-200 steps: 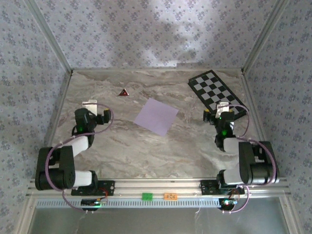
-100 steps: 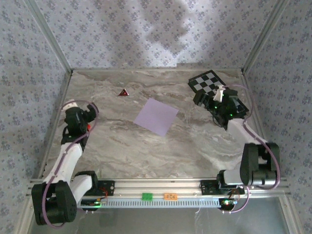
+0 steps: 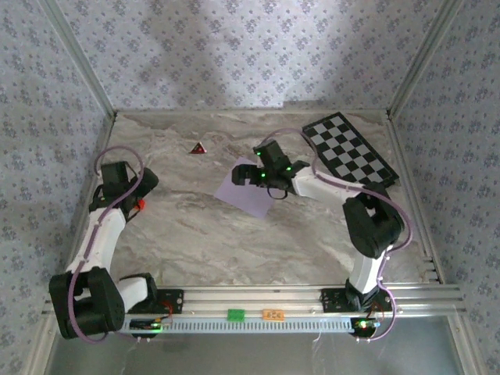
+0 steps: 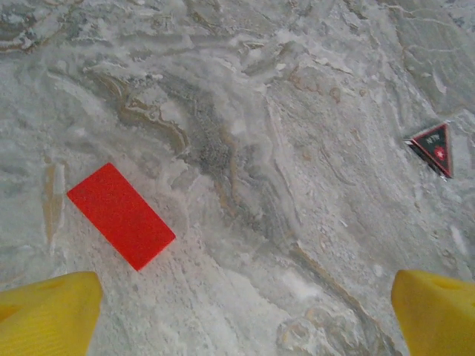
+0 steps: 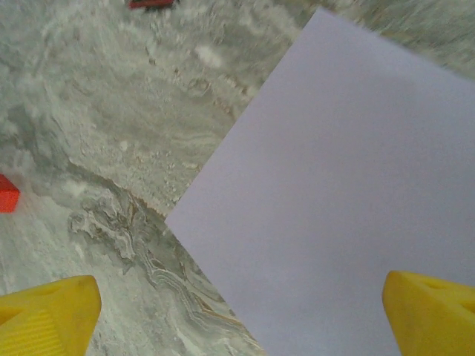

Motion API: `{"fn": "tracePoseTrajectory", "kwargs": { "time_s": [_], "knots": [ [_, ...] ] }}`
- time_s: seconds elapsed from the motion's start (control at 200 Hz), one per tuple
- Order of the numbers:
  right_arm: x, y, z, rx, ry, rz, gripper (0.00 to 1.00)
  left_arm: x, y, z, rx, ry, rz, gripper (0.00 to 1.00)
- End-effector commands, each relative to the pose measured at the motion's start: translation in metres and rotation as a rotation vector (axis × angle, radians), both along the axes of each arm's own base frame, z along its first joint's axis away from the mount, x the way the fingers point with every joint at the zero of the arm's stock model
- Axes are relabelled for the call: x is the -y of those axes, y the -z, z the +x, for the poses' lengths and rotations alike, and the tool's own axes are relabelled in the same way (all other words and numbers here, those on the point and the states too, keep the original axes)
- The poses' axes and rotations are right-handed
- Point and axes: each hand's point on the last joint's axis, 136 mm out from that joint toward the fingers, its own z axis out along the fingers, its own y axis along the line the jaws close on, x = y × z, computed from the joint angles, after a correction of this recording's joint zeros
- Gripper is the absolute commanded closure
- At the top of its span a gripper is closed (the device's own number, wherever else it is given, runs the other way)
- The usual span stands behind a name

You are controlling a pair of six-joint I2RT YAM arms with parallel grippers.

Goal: Fold a paper plane with a square sheet of paper (pick it up from the middle)

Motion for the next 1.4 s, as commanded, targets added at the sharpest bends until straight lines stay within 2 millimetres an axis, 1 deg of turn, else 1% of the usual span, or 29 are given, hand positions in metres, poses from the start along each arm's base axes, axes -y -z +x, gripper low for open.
{"fn": "tracePoseTrajectory", "kwargs": {
  "time_s": [0.0,0.1,0.195,0.34,0.41,0.545,0.635,0.67,0.7,0.715,0.725,0.74,0.77,0.879,1.054,1.119,1.224,1.314,1.394],
  "knots": [
    [0.008,0.02,0.002,-0.061,0.081,-0.076,0.0,0.016,-0.004,-0.013,0.018,0.054,-0.086,0.0],
    [0.001,0.029,0.001,-0.098,0.082,-0.06,0.0,0.031,-0.013,-0.017,0.043,0.129,-0.13,0.0],
    [0.001,0.04,-0.002,-0.138,0.091,-0.072,0.01,0.041,-0.019,-0.02,0.046,0.172,-0.168,0.0],
    [-0.005,0.065,-0.017,-0.224,0.056,-0.09,0.0,0.052,-0.021,-0.024,0.044,0.211,-0.215,0.0],
    [-0.007,0.073,-0.025,-0.252,0.03,-0.099,0.0,0.058,-0.021,-0.026,0.043,0.231,-0.241,0.0],
    [-0.002,0.086,-0.042,-0.292,-0.009,-0.136,0.0,0.058,-0.021,-0.028,0.05,0.218,-0.253,0.0],
    [0.005,0.095,-0.059,-0.314,-0.048,-0.175,0.0,0.048,-0.016,-0.03,0.034,0.136,-0.246,0.0],
    [0.009,0.1,-0.066,-0.326,-0.058,-0.184,0.0,0.048,-0.016,-0.032,0.034,0.135,-0.246,0.0],
    [0.012,0.103,-0.073,-0.34,-0.064,-0.189,0.0,0.05,-0.016,-0.033,0.032,0.152,-0.25,0.0],
    [0.011,0.102,-0.074,-0.338,-0.067,-0.182,0.0,0.052,-0.017,-0.034,0.034,0.163,-0.248,0.0],
    [0.016,0.109,-0.081,-0.356,-0.071,-0.194,0.0,0.053,-0.017,-0.034,0.035,0.171,-0.25,0.0],
    [0.018,0.112,-0.086,-0.367,-0.074,-0.197,0.0,0.055,-0.018,-0.035,0.035,0.182,-0.252,0.0],
    [0.021,0.116,-0.093,-0.359,-0.112,-0.206,0.0,0.058,-0.018,-0.037,0.037,0.201,-0.258,0.0],
    [0.033,0.126,-0.119,-0.383,-0.157,-0.225,0.0,0.067,-0.019,-0.042,0.056,0.239,-0.288,0.0],
    [0.045,0.133,-0.158,-0.39,-0.296,-0.287,0.0,0.082,-0.023,-0.043,0.1,0.29,-0.367,0.0],
    [0.052,0.135,-0.169,-0.395,-0.343,-0.324,0.0,0.088,-0.024,-0.044,0.101,0.322,-0.391,0.0],
    [0.063,0.129,-0.172,-0.386,-0.343,-0.361,0.0,0.094,-0.027,-0.045,0.107,0.35,-0.42,0.0],
    [0.066,0.113,-0.157,-0.348,-0.269,-0.313,0.0,0.098,-0.026,-0.046,0.107,0.355,-0.45,0.0],
    [0.059,0.094,-0.134,-0.295,-0.175,-0.201,0.0,0.099,-0.025,-0.047,0.104,0.357,-0.457,0.0]
  ]
}}
